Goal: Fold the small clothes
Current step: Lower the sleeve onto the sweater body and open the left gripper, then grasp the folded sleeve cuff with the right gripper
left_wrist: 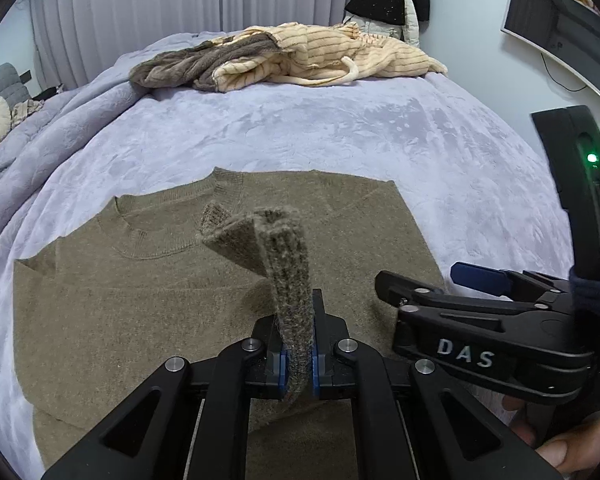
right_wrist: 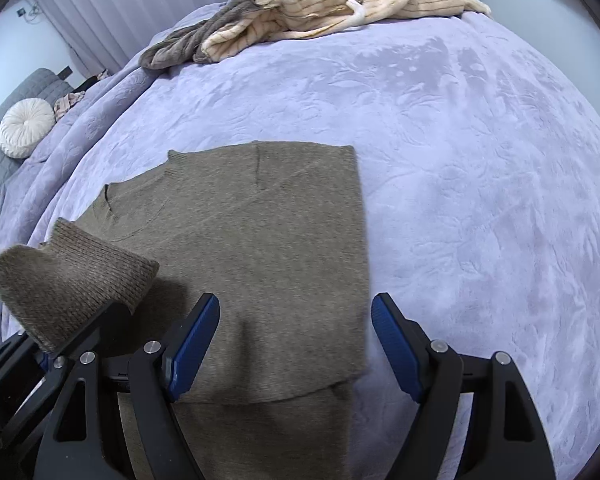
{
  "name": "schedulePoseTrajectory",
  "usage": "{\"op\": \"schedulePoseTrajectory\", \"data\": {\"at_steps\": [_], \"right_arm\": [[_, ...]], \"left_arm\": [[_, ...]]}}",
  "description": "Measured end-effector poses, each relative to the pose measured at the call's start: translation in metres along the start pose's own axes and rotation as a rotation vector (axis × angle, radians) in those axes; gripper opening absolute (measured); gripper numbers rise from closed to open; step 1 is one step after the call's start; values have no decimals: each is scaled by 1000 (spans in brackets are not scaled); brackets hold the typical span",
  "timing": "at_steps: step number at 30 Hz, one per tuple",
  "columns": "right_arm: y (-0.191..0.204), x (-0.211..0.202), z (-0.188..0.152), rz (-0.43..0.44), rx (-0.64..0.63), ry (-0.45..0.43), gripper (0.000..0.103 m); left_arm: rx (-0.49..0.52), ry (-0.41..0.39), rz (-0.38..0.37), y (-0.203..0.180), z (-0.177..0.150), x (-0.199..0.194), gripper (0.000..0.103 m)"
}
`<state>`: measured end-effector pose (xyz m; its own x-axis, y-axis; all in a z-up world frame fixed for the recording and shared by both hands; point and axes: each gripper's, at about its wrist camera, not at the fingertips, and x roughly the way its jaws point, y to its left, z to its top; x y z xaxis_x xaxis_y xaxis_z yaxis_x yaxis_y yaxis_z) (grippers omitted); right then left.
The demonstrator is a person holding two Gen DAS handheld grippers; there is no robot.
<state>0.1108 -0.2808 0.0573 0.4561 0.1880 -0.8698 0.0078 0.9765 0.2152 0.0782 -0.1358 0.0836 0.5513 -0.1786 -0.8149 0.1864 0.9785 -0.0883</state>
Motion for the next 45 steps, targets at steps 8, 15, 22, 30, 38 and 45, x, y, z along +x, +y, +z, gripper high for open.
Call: {"op": "schedulePoseTrajectory", "data": {"at_steps": [8,15,22,30,38,45], "right_arm": [[-8,-3,-4,33,28,1,82],[-13,-10,-9,56,45,-19,82],[-8,-22,-17,178,41,-43,82],[41,-15,-28,251,-88,-26,83],[38,-4,-25,336,-3,14,85],[26,25,-13,290,33,95,5]], "left_arm": [[-126,103,-174,31,-8,11,30],[-221,56,-223,57,-11,-3,103],[-300,18,-191,99,-24,-23,103],[-365,49,-178,123,-34,-13,103],[-327,70,-47,143,-52,-13,103],[-339,92,-4,152,-62,-8,103]]}}
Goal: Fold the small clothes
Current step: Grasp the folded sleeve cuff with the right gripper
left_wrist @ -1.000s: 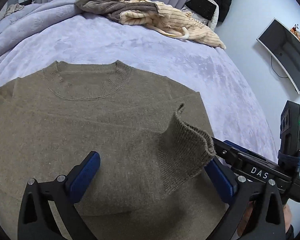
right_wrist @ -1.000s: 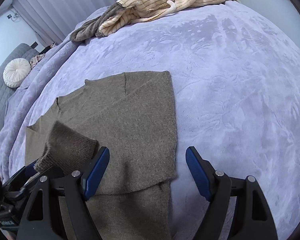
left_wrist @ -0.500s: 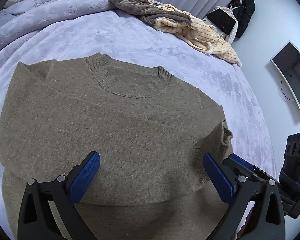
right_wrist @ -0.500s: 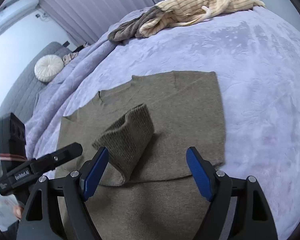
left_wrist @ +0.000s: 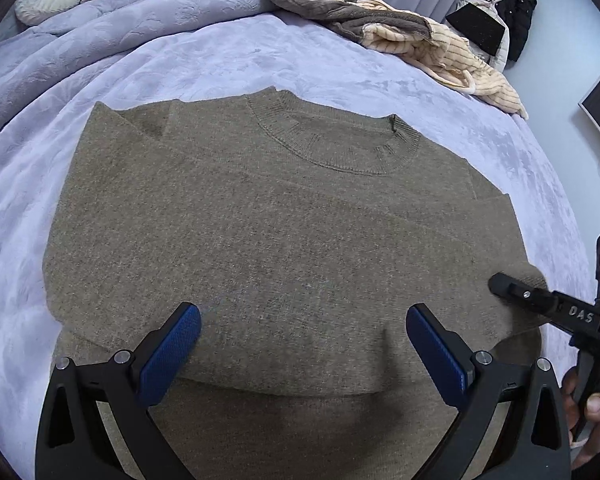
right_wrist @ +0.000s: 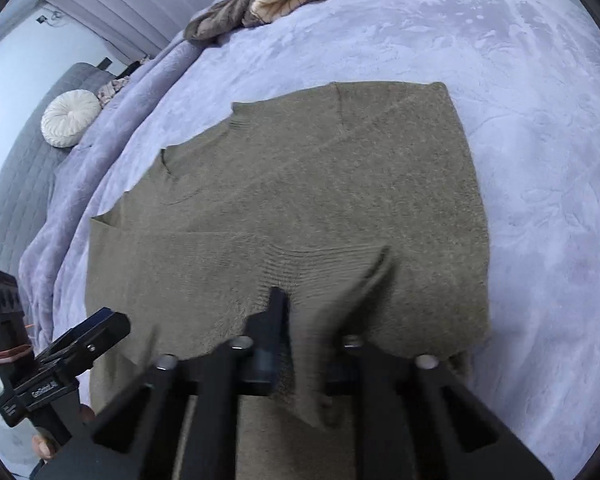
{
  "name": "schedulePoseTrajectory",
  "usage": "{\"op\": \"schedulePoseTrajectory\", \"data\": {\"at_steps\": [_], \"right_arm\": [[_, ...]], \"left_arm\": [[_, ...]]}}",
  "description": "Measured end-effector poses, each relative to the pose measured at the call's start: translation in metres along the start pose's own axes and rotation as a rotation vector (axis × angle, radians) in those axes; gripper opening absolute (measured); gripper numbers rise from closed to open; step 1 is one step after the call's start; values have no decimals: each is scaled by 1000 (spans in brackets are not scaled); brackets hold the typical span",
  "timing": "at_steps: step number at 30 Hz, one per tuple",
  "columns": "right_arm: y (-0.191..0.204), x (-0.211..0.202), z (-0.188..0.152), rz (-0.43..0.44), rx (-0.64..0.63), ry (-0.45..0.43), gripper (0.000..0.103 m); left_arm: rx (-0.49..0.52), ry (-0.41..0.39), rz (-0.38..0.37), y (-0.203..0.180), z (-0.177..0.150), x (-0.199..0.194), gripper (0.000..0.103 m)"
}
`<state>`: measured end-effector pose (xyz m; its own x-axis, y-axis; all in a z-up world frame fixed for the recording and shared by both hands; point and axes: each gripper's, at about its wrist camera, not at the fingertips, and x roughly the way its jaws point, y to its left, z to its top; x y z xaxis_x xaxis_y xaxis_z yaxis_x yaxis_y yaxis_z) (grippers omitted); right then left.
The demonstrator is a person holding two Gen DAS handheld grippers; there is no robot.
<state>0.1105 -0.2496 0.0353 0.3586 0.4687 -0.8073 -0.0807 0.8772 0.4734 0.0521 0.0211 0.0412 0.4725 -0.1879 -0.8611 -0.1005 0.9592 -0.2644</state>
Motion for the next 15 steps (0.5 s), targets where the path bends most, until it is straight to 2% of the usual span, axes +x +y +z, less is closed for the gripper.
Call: {"op": "schedulePoseTrajectory", "data": {"at_steps": [2,6,7,11,13,15], "right_arm": [[8,-20,1,8,-50,-72,5],[13,-49,4,-60,-82,-198,5],[9,-49,6,-77,-72,-202,5],[-7,-24,6,-151,-71,-126,5],[-14,-20,5,-198,-69,-138,5],[-22,-18,3,-192,-40,-140,5]], "left_arm": [[9,-6,12,0,0,-2,103],[33,-1,26,-6,1,1,103],[41,1,31,-8,1,2,103],[50,19,39,-9,0,5,103],[55,2,49,-6,3,-1,103],[54,-21,55,-2,8,-7,103]]}}
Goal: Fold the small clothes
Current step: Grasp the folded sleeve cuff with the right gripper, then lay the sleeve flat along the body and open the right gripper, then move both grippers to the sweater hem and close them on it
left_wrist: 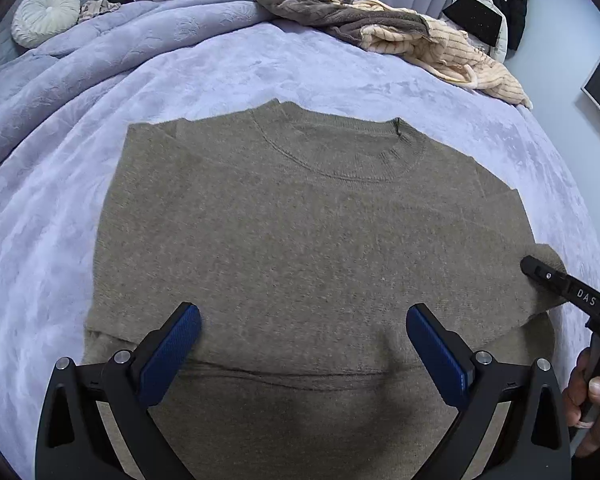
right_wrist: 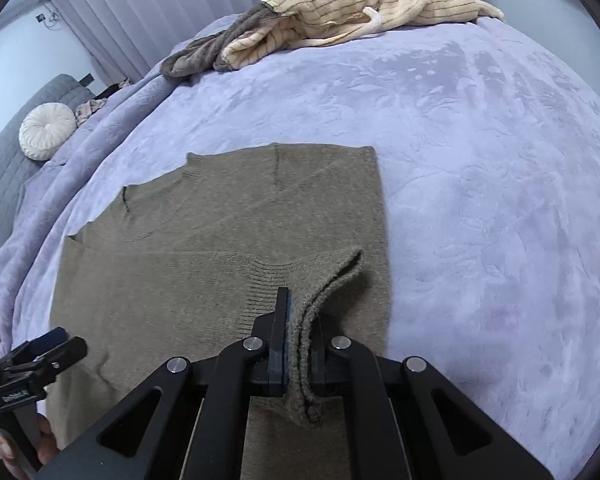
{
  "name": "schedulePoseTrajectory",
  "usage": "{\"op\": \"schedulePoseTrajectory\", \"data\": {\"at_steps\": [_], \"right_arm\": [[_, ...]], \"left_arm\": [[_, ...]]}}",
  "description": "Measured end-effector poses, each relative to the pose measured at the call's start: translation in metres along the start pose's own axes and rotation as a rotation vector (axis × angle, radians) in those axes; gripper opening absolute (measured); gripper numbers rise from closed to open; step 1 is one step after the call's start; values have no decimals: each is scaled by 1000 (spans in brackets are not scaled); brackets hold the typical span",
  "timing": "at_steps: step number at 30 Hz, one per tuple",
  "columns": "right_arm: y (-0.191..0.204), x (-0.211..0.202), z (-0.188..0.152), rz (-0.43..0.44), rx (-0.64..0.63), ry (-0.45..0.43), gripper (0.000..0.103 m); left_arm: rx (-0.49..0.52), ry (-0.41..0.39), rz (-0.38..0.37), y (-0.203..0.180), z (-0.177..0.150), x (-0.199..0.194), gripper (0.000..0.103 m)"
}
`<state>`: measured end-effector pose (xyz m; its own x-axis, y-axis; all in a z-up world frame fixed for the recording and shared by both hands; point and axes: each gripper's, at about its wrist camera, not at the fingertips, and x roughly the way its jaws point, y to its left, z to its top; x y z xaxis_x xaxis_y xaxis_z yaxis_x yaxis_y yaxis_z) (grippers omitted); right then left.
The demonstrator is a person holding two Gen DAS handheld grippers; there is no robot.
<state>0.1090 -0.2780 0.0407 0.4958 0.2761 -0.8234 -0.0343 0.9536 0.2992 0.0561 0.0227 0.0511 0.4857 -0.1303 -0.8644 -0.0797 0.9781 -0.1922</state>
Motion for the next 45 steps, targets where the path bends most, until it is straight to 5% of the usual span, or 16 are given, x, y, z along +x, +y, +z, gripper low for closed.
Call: {"op": "schedulePoseTrajectory", "data": {"at_steps": [4,7,9,14,18,20,25,33,37,45], "right_arm": [[1,0,0,-7,-25,27,12],[-7,-13,6,-89,17,-20,39],[-13,-28,8,-158,62,-72,65],[19,-42,4,-110,-79,-106,65],[59,0,-8,-19,-221,52,65],[63,28,-10,-118,-225,103,65],[79,14,-4,-181,-229,57,65],[101,1,-35,-113,-312,76,67],[100,16,-48,-145,-332,123,69],[118,-24,-80,-89,-382,68,76]], "left_arm": [[-43,-22,-6,21,22,-3,103],[-97,-7,-50,39,42,6,103],[-107,-3,-8,50,52,16,103],[-172,76,114,85,54,46,103],[-161,1,68,73,48,22,103],[-79,-13,78,51,45,16,103],[62,94,201,31,36,48,103],[68,24,133,14,13,16,103],[102,123,161,12,-2,36,103],[125,46,104,-9,-37,-1,103]]}}
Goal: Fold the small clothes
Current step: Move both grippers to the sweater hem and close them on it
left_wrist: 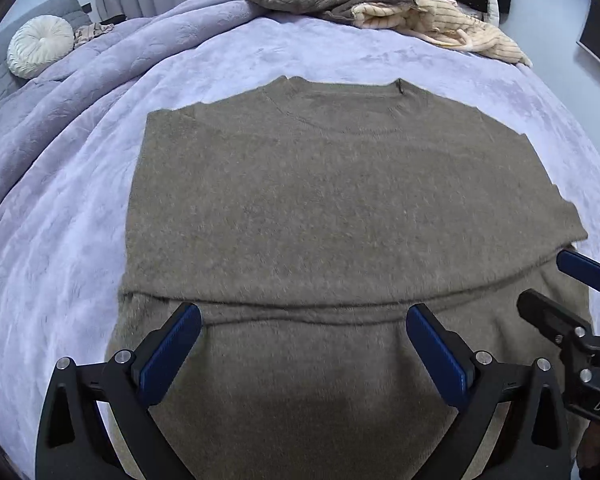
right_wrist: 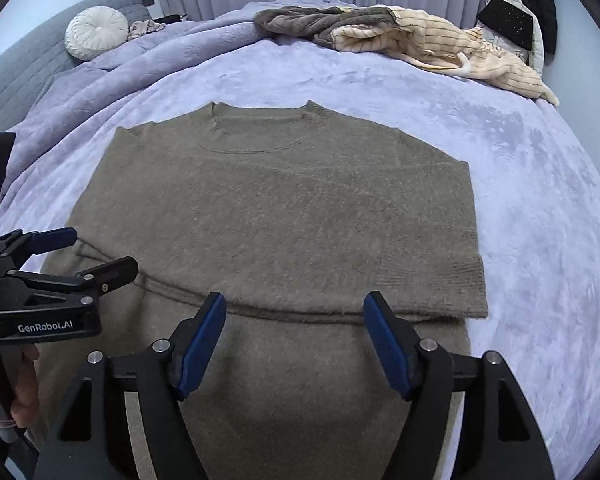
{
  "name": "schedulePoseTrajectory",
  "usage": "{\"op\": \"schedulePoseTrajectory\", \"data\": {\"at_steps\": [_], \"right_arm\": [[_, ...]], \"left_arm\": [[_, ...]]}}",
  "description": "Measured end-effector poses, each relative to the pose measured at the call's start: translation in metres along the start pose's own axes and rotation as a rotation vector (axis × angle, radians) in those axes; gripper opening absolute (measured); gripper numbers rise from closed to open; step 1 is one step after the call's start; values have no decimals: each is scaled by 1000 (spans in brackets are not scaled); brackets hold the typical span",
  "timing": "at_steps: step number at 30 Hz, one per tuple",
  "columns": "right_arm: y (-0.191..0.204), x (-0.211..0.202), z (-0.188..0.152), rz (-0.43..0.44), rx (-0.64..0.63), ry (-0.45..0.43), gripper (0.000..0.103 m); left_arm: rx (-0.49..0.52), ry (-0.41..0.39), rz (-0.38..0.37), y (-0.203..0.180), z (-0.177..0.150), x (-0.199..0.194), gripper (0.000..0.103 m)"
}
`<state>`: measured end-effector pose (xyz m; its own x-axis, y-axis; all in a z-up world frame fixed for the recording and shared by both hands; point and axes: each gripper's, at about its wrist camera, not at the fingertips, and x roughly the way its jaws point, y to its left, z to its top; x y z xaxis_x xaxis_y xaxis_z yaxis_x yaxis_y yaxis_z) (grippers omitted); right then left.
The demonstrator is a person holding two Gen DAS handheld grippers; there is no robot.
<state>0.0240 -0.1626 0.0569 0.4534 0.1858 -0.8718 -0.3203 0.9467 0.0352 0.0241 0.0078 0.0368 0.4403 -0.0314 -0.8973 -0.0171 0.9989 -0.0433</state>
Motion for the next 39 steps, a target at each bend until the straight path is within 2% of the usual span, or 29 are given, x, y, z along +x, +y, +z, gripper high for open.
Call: {"op": "schedulePoseTrajectory", "data": {"at_steps": [3,7,13,15,20,24,27,30,33,36,39], "right_arm": [[8,18,-18,-8,-11,79,76],[16,8,-46,-40,-60,34,78],[8,-17,-95,-14,-76,0,83],[4,-26,-116,-12,-93,-8,83],[9,-49,-159,-63,-191,-65,83],[6,-59,-175,-60,-183,-70,83],[6,-68,-183,-75,-206,-60,83],[-2,-95,-190,-65,-179,-72,84],[-20,-108,-200,-51,-82,-77,84],[-36,-99,-215,13,-23,-5,84],[-39,-87,-226,66,0,32,85]], "left_arm": [[-12,68,2,4,-22,18,103],[-18,37,-17,10,-48,1,103],[39,12,-1,11,-96,-25,103],[22,7,-15,16,-111,-33,103],[28,-8,-14,17,-144,-49,103],[21,-3,-4,19,-157,-56,103],[8,-19,-3,30,-165,-79,103],[-70,-58,-39,62,-182,-107,103],[-124,-2,-136,88,-203,-107,103],[-183,76,-220,102,-226,-91,103],[-205,84,-247,98,-237,-85,103]]}}
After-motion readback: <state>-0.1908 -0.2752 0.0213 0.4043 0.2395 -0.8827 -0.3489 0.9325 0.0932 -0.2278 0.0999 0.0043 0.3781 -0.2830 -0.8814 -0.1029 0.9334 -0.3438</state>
